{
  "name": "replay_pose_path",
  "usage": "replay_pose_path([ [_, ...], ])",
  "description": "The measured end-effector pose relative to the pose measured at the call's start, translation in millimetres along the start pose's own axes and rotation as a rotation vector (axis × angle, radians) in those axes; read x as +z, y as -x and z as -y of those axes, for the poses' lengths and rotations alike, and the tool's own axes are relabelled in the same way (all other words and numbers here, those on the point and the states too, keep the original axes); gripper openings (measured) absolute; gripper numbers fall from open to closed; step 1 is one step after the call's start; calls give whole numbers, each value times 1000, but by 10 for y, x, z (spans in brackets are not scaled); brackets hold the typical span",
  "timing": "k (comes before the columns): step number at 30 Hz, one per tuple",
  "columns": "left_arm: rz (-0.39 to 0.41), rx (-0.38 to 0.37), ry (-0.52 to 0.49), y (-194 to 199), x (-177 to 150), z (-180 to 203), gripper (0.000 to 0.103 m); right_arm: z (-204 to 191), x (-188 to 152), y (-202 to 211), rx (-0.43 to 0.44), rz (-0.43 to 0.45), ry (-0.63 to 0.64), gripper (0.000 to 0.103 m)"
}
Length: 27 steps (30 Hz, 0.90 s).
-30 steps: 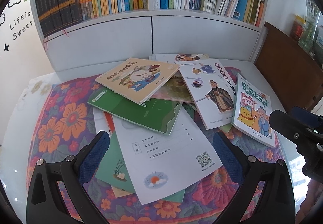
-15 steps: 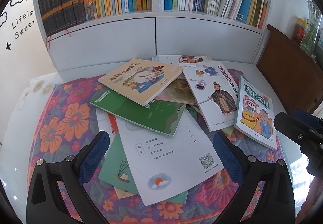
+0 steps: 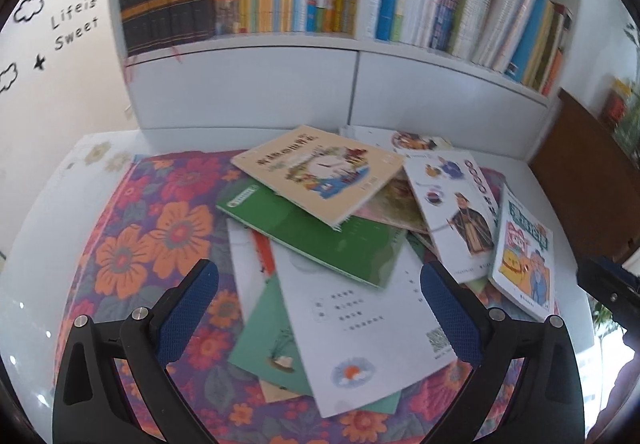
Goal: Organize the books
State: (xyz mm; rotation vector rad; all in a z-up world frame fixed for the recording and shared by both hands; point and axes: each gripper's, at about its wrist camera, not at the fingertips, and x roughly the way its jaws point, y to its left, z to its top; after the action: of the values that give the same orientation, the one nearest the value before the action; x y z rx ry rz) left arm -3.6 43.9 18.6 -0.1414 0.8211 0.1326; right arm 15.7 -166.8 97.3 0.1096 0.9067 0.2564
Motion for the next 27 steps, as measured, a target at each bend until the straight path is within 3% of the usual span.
replay_pose_path([
  [8,18,36,68,20,54,-285,100,289,36,62,-9,19,-48,86],
  [13,23,14,34,-49,42,-123,100,744,35,-75,-47,-17,-145,86],
  [16,-21,-66,6,-264,-4,176,100,1156,-20,-282,-43,-74,-251,86],
  [18,-83,-126,-31,-491,-42,476,100,1405,-66,-408,-39,-110,-314,77],
  [20,-141,-166,-97,-698,-76,810,85,1664,-135,-503,-60,-139,-376,72],
  [24,-217,-224,-216,-1059,-188,1566,81,2045,-221,-553,-102,-136,-454,71],
  [27,-262,-252,-264,-1262,-243,1964,64,2287,-300,-658,-104,-149,-498,71],
])
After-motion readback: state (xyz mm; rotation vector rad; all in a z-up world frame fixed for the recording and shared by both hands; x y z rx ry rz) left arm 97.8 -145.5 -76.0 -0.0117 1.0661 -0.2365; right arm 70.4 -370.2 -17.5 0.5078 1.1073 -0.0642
